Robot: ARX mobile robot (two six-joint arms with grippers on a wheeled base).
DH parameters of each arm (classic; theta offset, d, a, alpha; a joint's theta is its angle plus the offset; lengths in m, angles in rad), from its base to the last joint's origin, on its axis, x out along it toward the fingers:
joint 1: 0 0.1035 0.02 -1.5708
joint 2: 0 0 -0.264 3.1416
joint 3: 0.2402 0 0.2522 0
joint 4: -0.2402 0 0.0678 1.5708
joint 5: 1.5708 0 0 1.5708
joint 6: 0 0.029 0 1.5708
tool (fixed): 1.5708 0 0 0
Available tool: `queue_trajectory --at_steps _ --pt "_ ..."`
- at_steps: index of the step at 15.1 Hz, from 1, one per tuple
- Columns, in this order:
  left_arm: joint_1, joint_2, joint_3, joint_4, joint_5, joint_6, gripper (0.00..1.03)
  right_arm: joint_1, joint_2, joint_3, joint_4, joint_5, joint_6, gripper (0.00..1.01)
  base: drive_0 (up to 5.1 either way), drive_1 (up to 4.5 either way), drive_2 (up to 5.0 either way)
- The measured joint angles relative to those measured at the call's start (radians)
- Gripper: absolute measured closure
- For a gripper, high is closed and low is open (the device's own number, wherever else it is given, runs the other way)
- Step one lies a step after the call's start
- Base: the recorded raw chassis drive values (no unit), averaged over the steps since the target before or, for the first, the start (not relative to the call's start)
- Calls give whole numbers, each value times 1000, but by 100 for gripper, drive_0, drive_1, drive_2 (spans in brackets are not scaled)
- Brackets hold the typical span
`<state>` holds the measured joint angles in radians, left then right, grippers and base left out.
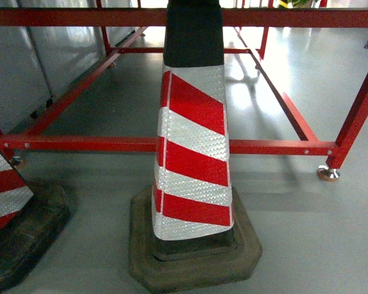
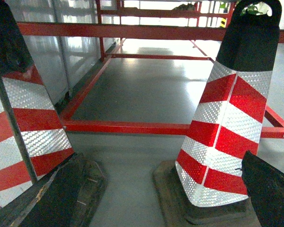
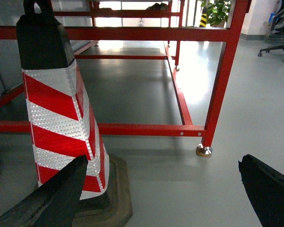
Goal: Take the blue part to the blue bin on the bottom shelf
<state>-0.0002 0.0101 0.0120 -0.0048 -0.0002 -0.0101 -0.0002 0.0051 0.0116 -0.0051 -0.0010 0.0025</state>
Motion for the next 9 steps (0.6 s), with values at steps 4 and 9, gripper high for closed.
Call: queue_trajectory --at_steps 4,9 --pt "0 0 0 0 0 0 5 0 0 0 0 0 0 3 0 0 0" --pt "0 0 0 0 0 0 5 0 0 0 0 0 0 3 0 0 0"
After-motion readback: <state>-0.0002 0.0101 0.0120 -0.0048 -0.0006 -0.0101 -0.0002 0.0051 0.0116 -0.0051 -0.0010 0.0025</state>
